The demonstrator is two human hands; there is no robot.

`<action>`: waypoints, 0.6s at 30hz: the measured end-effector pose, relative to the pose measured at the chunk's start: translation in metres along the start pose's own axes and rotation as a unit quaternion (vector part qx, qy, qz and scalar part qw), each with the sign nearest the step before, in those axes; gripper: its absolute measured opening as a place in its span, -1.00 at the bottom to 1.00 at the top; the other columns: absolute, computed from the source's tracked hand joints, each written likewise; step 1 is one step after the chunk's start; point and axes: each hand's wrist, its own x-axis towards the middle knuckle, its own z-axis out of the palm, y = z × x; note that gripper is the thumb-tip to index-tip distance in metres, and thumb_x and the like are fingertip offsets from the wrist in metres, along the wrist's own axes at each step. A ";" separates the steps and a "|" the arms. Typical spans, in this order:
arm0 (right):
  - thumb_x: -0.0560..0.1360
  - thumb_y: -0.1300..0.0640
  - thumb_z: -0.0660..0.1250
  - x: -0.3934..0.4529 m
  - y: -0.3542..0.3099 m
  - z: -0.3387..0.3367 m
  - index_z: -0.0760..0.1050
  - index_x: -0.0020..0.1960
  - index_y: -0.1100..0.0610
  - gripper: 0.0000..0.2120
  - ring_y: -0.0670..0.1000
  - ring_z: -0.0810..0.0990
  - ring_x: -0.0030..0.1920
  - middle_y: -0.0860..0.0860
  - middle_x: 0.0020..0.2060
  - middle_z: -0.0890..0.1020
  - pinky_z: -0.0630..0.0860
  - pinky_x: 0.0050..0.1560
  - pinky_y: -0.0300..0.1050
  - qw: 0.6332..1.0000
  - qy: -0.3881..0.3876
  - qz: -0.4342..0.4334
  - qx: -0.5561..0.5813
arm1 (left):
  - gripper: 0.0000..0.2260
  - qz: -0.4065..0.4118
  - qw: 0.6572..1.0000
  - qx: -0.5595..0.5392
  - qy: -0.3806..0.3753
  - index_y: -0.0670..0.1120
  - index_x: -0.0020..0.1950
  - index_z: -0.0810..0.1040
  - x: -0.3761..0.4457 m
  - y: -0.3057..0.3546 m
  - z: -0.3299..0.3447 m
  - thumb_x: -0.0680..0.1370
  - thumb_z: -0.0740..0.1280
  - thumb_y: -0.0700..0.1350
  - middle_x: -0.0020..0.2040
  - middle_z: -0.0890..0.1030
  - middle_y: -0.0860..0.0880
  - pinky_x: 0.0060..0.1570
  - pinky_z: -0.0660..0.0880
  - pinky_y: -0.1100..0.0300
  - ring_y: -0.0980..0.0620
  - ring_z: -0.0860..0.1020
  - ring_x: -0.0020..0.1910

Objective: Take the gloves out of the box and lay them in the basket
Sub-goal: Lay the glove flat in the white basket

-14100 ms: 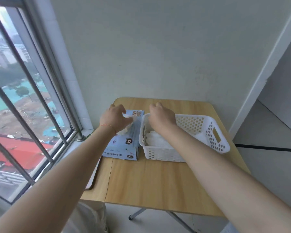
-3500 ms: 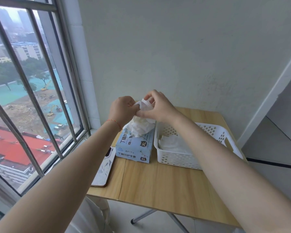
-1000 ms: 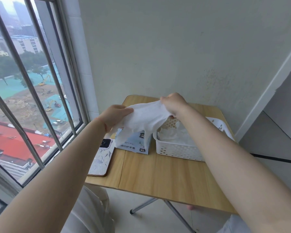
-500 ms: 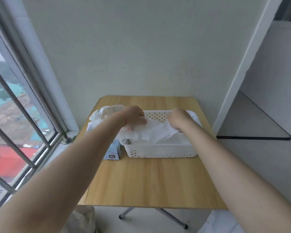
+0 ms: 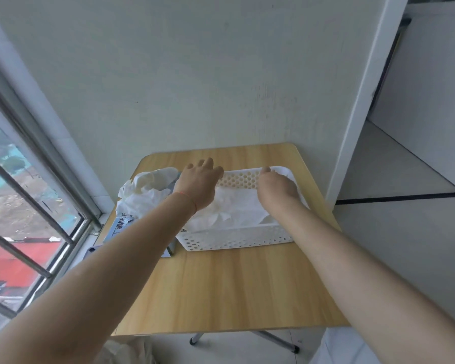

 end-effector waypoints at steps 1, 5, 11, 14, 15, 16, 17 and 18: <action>0.58 0.36 0.12 0.000 0.000 0.000 -0.11 0.57 0.26 -0.36 0.18 0.56 0.17 0.17 0.27 0.51 0.45 -0.11 -0.05 1.000 0.007 -0.003 -0.005 | -0.77 0.005 1.000 -0.013 0.001 0.01 0.23 0.52 -0.002 0.005 -0.004 0.58 0.27 -0.11 0.14 0.50 -0.03 0.08 0.43 0.09 -0.06 0.52 0.08; 0.56 0.37 0.15 -0.001 -0.002 -0.001 -0.06 0.56 0.29 -0.36 0.16 0.58 0.14 0.16 0.21 0.56 0.42 -0.16 -0.06 0.999 0.022 -0.007 -0.048 | -0.58 -0.030 0.955 -0.210 -0.205 0.09 0.18 0.50 -0.008 0.023 -0.011 0.47 0.33 0.33 0.02 0.54 0.05 0.05 0.46 0.09 0.00 0.51 -0.01; 0.49 0.33 0.26 -0.001 0.002 -0.002 0.27 0.36 0.28 -0.55 0.03 0.64 -0.05 0.05 -0.01 0.63 0.25 -0.46 -0.17 0.992 0.054 -0.021 -0.112 | -0.43 -0.051 0.927 -0.187 -0.320 0.01 0.34 0.32 -0.017 0.019 -0.005 0.46 0.42 0.21 0.02 0.52 0.03 -0.07 0.47 0.16 0.01 0.53 -0.06; 0.47 0.32 0.29 -0.002 -0.002 -0.005 0.32 0.29 0.25 -0.59 0.05 0.62 -0.02 0.11 0.09 0.57 0.32 -0.36 -0.17 0.989 0.084 -0.022 -0.123 | -0.45 -0.076 0.901 -0.238 -0.355 0.00 0.32 0.32 -0.020 0.013 -0.012 0.46 0.45 0.17 -0.24 0.55 0.01 -0.34 0.48 0.25 0.08 0.51 -0.36; 0.46 0.32 0.31 -0.003 -0.004 -0.008 0.32 0.28 0.25 -0.59 0.06 0.62 -0.02 0.14 0.12 0.53 0.35 -0.31 -0.15 0.987 0.099 -0.020 -0.121 | -0.48 -0.080 0.905 -0.248 -0.337 0.02 0.28 0.36 -0.019 0.009 -0.017 0.45 0.45 0.20 -0.25 0.56 -0.01 -0.39 0.45 0.26 0.07 0.49 -0.40; 0.45 0.32 0.32 -0.003 -0.008 -0.012 0.32 0.28 0.25 -0.57 0.08 0.62 -0.02 0.16 0.14 0.50 0.35 -0.29 -0.13 0.987 0.108 -0.022 -0.113 | -0.54 -0.086 0.915 -0.256 -0.298 0.03 0.23 0.42 -0.018 0.003 -0.022 0.46 0.43 0.23 -0.20 0.58 -0.02 -0.40 0.44 0.26 0.06 0.50 -0.41; 0.44 0.33 0.34 -0.003 -0.013 -0.016 0.31 0.28 0.26 -0.56 0.09 0.62 -0.03 0.18 0.15 0.47 0.35 -0.30 -0.11 0.988 0.113 -0.030 -0.103 | -0.62 -0.097 0.925 -0.269 -0.249 0.04 0.16 0.49 -0.016 -0.004 -0.026 0.48 0.41 0.22 -0.13 0.60 -0.02 -0.39 0.44 0.27 0.07 0.52 -0.39; 0.42 0.35 0.36 -0.004 -0.019 -0.020 0.31 0.27 0.26 -0.55 0.10 0.62 -0.03 0.18 0.15 0.46 0.34 -0.31 -0.10 0.988 0.115 -0.042 -0.090 | -0.73 -0.112 0.932 -0.283 -0.195 0.03 0.08 0.54 -0.015 -0.011 -0.029 0.51 0.40 0.17 -0.07 0.60 -0.01 -0.38 0.45 0.27 0.09 0.54 -0.36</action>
